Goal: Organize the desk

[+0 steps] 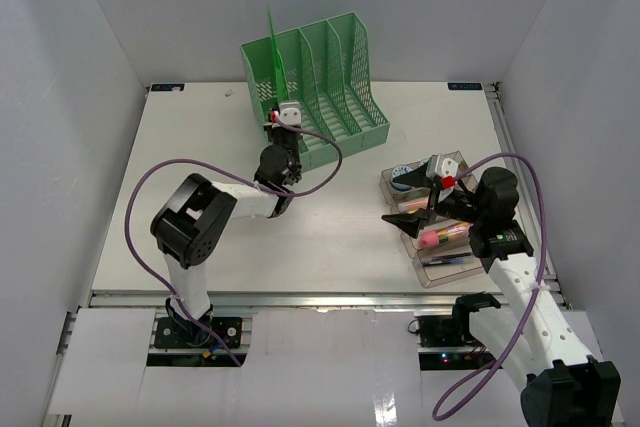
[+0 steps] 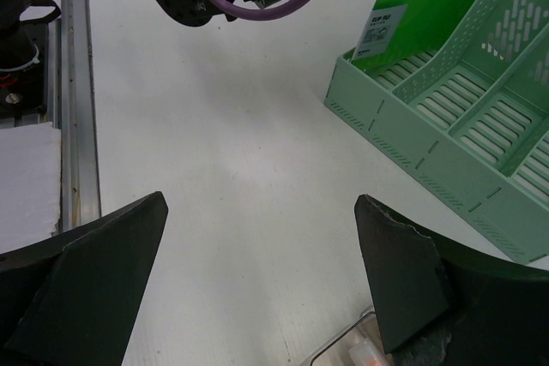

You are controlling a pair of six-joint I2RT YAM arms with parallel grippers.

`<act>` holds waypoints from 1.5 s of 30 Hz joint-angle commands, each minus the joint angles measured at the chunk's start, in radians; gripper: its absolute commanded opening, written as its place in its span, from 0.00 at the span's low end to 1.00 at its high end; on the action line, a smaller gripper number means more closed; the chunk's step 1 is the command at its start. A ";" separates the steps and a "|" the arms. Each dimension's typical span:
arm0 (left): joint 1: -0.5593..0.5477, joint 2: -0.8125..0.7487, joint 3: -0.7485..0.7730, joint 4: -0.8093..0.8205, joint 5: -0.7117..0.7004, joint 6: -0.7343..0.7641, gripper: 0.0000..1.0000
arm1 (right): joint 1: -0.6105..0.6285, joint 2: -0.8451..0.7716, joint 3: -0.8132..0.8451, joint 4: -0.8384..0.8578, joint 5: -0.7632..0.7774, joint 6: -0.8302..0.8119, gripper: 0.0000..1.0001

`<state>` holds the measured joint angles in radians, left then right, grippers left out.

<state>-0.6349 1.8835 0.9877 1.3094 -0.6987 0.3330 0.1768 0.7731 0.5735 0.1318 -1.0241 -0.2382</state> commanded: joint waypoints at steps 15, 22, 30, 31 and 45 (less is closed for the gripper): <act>-0.009 -0.519 0.031 -0.837 0.145 -0.403 0.98 | -0.059 0.009 -0.005 0.016 -0.011 -0.001 0.98; -0.007 -0.922 -0.009 -1.318 0.416 -0.527 0.98 | -0.143 0.039 0.022 -0.074 0.024 0.000 0.97; -0.005 -1.331 -0.222 -1.563 0.525 -0.609 0.98 | -0.159 0.027 0.083 -0.353 0.322 -0.030 0.90; -0.005 -1.354 -0.257 -1.572 0.539 -0.614 0.98 | -0.160 0.023 0.091 -0.392 0.363 -0.029 0.90; -0.005 -1.526 -0.407 -1.650 0.643 -0.566 0.98 | -0.200 -0.202 -0.034 -0.374 0.727 0.133 0.90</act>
<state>-0.6388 0.4361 0.6046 -0.3093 -0.0889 -0.2510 0.0174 0.5788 0.5614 -0.2886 -0.4666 -0.2171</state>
